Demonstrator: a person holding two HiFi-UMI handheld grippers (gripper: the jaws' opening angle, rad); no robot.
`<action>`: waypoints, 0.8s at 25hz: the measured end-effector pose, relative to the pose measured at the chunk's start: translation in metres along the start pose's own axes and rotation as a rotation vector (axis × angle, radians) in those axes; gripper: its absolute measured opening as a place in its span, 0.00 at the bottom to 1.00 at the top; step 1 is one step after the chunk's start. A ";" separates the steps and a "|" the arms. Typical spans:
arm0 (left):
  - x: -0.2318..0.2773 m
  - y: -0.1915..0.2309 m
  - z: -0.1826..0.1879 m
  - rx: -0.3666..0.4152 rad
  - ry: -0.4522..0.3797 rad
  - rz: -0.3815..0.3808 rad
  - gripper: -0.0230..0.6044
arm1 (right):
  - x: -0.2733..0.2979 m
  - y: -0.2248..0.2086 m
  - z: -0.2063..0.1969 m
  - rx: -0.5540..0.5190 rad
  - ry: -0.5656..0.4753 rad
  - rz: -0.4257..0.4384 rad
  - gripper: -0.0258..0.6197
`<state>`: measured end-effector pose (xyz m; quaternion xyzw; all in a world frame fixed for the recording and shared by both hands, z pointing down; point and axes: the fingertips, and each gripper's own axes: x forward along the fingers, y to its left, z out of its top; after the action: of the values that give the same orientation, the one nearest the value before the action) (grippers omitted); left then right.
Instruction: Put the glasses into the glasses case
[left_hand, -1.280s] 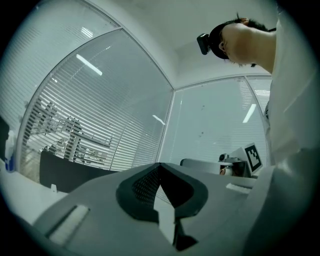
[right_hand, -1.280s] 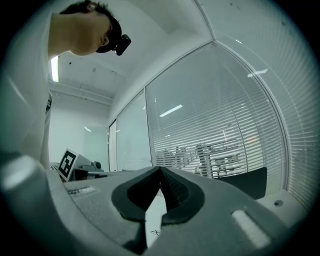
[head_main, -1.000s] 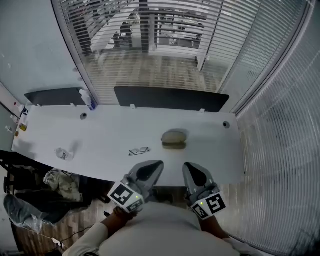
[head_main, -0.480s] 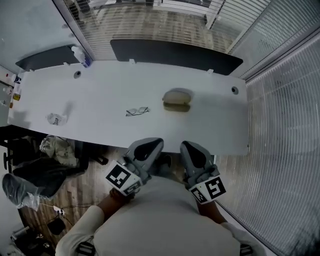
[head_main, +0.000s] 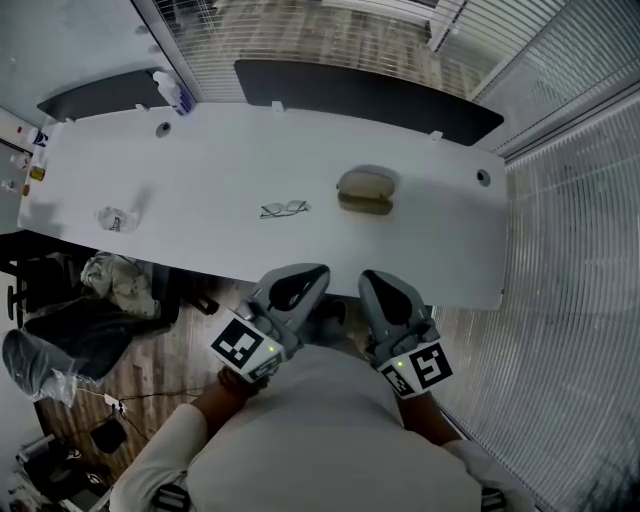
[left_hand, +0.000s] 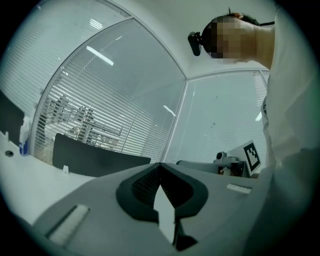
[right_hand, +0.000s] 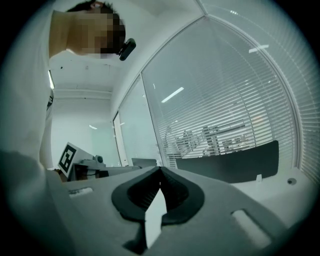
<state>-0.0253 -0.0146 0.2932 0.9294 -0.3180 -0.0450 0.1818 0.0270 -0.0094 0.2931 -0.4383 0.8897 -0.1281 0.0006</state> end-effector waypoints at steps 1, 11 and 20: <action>0.000 0.004 -0.001 0.002 0.006 0.005 0.04 | 0.004 0.000 -0.004 -0.001 0.009 0.006 0.04; 0.004 0.052 -0.030 0.045 0.052 0.057 0.04 | 0.044 -0.005 -0.044 0.016 0.085 0.044 0.04; 0.007 0.116 -0.070 0.063 0.117 0.123 0.04 | 0.090 -0.016 -0.078 0.024 0.129 0.081 0.04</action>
<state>-0.0724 -0.0828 0.4010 0.9145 -0.3645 0.0304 0.1729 -0.0250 -0.0708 0.3823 -0.3927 0.9033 -0.1666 -0.0463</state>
